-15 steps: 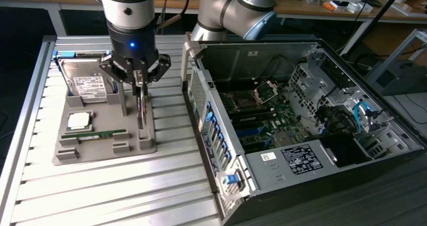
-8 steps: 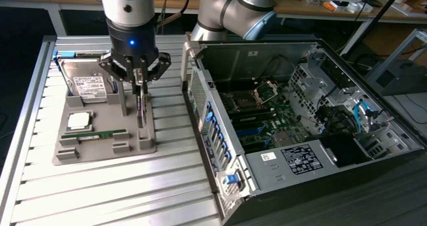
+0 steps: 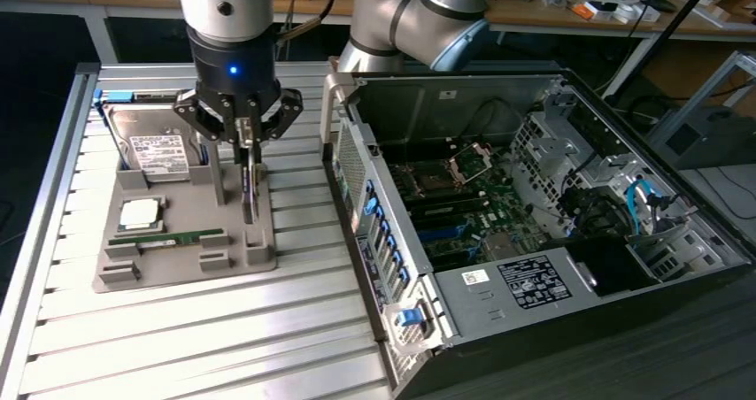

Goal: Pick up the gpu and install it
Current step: 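Pick up the gpu and move the gpu toward the slot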

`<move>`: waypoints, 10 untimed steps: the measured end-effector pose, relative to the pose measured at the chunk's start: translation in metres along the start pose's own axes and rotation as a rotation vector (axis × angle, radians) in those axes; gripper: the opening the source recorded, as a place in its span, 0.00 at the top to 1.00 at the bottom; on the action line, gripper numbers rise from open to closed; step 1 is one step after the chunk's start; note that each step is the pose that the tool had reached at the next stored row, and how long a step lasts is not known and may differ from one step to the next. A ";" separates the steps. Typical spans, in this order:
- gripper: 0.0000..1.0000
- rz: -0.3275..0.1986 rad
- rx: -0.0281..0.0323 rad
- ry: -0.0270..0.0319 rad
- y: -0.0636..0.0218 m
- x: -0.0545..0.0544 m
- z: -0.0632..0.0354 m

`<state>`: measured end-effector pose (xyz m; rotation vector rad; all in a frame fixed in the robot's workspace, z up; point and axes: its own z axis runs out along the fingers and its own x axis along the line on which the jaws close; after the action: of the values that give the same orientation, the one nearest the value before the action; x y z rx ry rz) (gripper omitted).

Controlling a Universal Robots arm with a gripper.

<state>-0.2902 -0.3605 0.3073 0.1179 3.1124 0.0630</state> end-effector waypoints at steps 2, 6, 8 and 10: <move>0.73 0.000 0.0000 0.0000 0.0000 0.000 -0.0010; 0.73 0.000 0.0000 0.0000 0.0001 0.000 -0.0031; 0.73 0.000 0.0001 0.0002 0.0002 0.000 -0.0041; 0.73 0.000 0.0000 0.0000 0.0002 0.000 -0.0051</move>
<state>-0.2902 -0.3606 0.3124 0.1180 3.1124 0.0630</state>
